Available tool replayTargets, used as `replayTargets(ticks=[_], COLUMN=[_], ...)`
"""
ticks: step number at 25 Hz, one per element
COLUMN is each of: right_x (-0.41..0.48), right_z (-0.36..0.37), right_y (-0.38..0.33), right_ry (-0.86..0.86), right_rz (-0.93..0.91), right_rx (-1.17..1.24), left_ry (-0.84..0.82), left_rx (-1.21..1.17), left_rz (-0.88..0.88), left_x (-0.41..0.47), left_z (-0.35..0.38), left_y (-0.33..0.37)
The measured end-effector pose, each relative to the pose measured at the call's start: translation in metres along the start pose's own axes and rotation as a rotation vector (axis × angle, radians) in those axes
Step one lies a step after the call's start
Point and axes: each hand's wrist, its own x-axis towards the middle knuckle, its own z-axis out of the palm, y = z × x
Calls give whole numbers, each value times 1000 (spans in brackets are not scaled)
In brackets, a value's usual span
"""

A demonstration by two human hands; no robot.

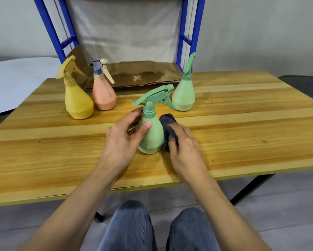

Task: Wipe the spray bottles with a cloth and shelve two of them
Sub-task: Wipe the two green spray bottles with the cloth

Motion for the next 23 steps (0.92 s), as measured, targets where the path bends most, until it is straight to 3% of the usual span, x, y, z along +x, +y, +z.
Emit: replayTargets(ticks=[5, 10, 16, 20, 23], right_x=[16, 1, 16, -1, 8], right_z=[5, 3, -1, 3, -6], right_y=[-39, -2, -28, 1, -8], right_ry=[154, 8, 46, -60, -14], right_rz=[-37, 24, -101, -35, -18], right_rx=[202, 73, 238, 41, 61], left_ry=[0, 22, 23, 47, 49], left_rx=[57, 76, 74, 62, 85], left_rz=[41, 3, 68, 14, 29], left_x=[1, -3, 0, -2, -2], left_z=[0, 1, 1, 2, 5], left_y=[2, 4, 2, 3, 6])
